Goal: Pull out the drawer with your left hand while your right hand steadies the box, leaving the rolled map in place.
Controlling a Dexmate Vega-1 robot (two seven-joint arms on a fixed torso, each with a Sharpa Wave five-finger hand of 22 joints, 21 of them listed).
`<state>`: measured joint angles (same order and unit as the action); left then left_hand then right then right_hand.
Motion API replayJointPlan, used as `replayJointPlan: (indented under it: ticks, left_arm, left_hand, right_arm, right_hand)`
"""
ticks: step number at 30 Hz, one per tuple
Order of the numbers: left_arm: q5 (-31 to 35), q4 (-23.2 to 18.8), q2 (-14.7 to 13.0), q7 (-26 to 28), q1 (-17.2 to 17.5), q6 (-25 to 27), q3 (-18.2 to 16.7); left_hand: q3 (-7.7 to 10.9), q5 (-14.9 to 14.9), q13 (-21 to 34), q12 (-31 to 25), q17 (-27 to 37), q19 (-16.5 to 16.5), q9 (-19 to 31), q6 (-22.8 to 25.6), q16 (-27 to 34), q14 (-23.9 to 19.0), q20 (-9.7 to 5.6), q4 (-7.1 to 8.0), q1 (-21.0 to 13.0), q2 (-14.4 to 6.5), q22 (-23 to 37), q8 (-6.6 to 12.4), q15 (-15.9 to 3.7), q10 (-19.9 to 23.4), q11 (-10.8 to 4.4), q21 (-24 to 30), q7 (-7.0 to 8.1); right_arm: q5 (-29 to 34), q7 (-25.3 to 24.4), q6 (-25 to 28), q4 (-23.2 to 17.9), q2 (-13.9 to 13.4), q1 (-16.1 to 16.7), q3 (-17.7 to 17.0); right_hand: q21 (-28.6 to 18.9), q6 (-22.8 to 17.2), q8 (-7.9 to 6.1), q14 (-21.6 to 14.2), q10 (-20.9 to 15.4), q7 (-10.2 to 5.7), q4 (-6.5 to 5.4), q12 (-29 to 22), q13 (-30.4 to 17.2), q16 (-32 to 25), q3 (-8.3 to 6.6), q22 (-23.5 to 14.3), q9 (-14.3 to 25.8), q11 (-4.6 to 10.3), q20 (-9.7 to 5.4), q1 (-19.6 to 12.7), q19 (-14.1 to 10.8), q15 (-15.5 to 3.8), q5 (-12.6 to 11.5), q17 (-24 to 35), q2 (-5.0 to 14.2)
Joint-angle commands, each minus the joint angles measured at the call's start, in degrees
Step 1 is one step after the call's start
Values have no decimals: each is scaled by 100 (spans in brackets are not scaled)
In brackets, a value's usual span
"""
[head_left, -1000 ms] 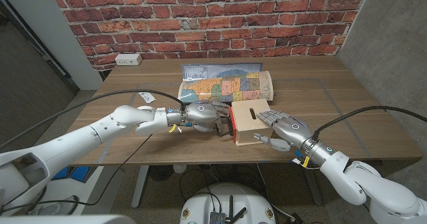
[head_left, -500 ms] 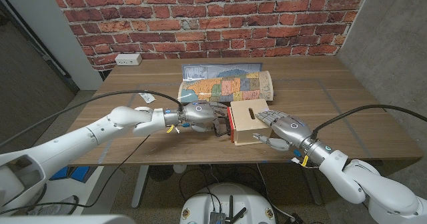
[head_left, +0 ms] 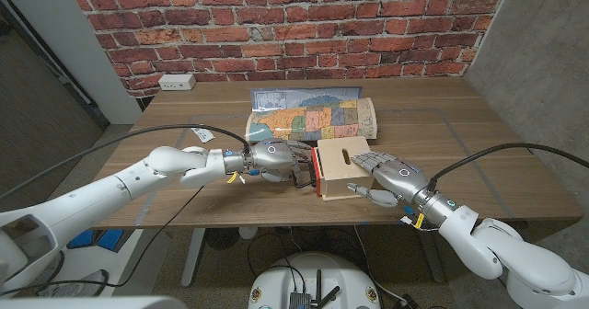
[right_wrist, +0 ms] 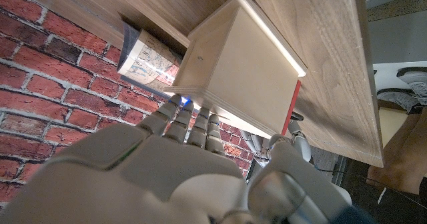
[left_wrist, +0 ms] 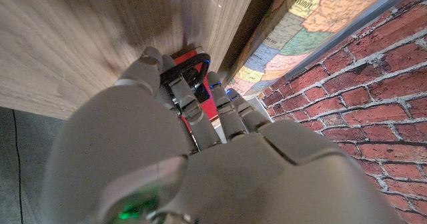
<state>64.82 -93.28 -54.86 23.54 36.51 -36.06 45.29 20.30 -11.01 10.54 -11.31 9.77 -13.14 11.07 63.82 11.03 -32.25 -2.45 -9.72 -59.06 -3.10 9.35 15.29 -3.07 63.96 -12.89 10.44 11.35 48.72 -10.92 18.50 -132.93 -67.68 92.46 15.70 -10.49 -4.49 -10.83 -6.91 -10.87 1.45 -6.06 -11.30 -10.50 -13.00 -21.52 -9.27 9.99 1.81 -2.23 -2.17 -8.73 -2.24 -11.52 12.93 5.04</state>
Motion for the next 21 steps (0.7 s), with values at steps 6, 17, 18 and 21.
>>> replayJointPlan:
  ticks: [6, 17, 18, 21]
  left_arm:
    - [-98, -148, -146, -193, 108, -44, -161]
    - [-128, -180, -199, -291, 164, -67, -250]
    - [-133, -182, -206, -302, 169, -69, -257]
    - [-145, -193, -231, -319, 189, -72, -283]
  left_hand:
    - [-11, 11, 14, 7, 25, -56, 24, 51, -1, -73, -325, -7, -66, 0, 18, -13, -958, 57, -10, 40, 19]
    - [-21, 12, 15, 16, 24, -81, 27, 48, -7, -75, -337, -6, -72, -2, 19, -23, -960, 56, -11, 44, 19]
    - [-22, 12, 15, 17, 24, -81, 27, 45, -8, -75, -340, -6, -73, -2, 19, -25, -961, 55, -11, 44, 20]
    - [-24, 12, 15, 19, 24, -81, 27, 44, -8, -76, -342, -5, -74, -4, 19, -28, -961, 54, -11, 42, 19]
  right_arm:
    - [-81, 26, 21, -3, -95, 28, -51]
    - [-78, 76, 50, -3, -138, 15, -49]
    - [-80, 92, 58, -10, -151, 19, -56]
    - [-74, 108, 64, -16, -171, 18, -60]
  right_hand:
    - [-47, -79, -27, -75, -157, 37, -21, -61, -30, -47, -1, -23, 13, -39, -422, 70, -68, -89, -2, 15, 140]
    - [-50, -104, -30, -85, -189, 55, -29, -60, -35, -50, 5, -24, 14, -52, -434, 81, -95, -84, -1, 24, 144]
    - [-51, -105, -30, -85, -192, 55, -31, -60, -35, -50, 6, -24, 14, -56, -434, 83, -99, -86, -1, 25, 145]
    - [-51, -156, -47, -86, -197, 65, -39, -57, -37, -50, 5, -24, 15, -62, -439, 89, -106, -94, -2, 29, 154]
